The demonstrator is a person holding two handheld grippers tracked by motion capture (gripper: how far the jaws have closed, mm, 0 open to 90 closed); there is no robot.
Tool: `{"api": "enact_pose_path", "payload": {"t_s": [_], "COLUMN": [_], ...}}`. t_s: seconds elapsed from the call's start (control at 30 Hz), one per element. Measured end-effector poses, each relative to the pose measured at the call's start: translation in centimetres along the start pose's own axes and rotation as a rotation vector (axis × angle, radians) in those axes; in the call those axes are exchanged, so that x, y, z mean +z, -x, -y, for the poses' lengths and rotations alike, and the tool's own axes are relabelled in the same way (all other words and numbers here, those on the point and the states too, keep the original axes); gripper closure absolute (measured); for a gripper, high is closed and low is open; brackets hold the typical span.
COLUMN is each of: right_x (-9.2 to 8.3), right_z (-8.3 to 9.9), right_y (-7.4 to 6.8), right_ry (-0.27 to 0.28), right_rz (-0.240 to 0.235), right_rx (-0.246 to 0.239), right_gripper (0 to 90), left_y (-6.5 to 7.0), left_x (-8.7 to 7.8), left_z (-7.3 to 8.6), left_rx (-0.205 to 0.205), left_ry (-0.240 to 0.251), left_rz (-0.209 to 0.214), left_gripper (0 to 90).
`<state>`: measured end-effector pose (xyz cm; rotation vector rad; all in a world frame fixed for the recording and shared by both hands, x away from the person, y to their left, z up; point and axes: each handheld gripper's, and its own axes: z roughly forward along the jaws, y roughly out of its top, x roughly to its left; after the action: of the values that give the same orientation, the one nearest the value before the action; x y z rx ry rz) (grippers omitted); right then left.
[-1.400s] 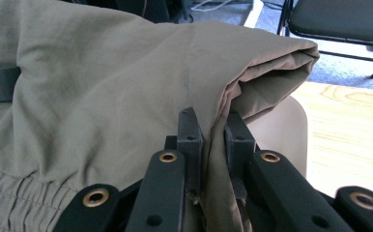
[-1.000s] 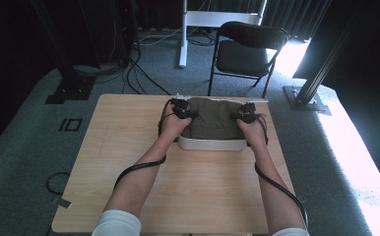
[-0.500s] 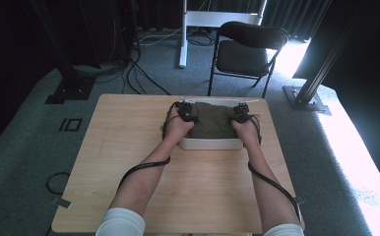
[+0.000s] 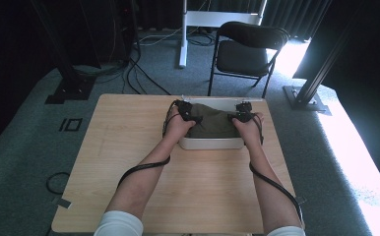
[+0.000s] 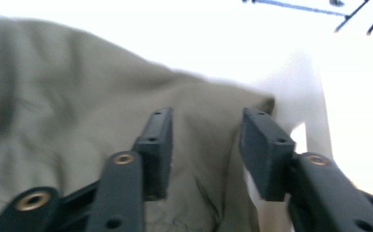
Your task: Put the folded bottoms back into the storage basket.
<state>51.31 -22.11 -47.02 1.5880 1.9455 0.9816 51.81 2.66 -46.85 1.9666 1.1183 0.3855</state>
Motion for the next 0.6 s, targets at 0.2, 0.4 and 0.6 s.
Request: {"api": "enact_pose_path", "payload": {"t_s": [0.2, 0.4, 0.6], "right_x": [-1.0, -2.0, -2.8], "right_z": [-0.6, -0.4, 0.1], "right_y": [-0.5, -1.1, -1.2], "right_ry": [0.055, 0.129, 0.164], "right_rz": [-0.114, -0.163, -0.169], "right_rx": [-0.044, -0.048, -0.030], "right_gripper": [30.2, 16.5, 16.4], "left_y": [0.6, 0.9, 0.6], "left_x": [-1.3, -2.0, -3.0], "left_z": [-0.7, -0.1, 0.8], "left_rx": [-0.039, 0.027, 0.054], "left_ry": [0.054, 0.059, 0.093], "left_rz": [0.051, 0.033, 0.033], "left_gripper": [27.3, 19.2, 19.1]}}
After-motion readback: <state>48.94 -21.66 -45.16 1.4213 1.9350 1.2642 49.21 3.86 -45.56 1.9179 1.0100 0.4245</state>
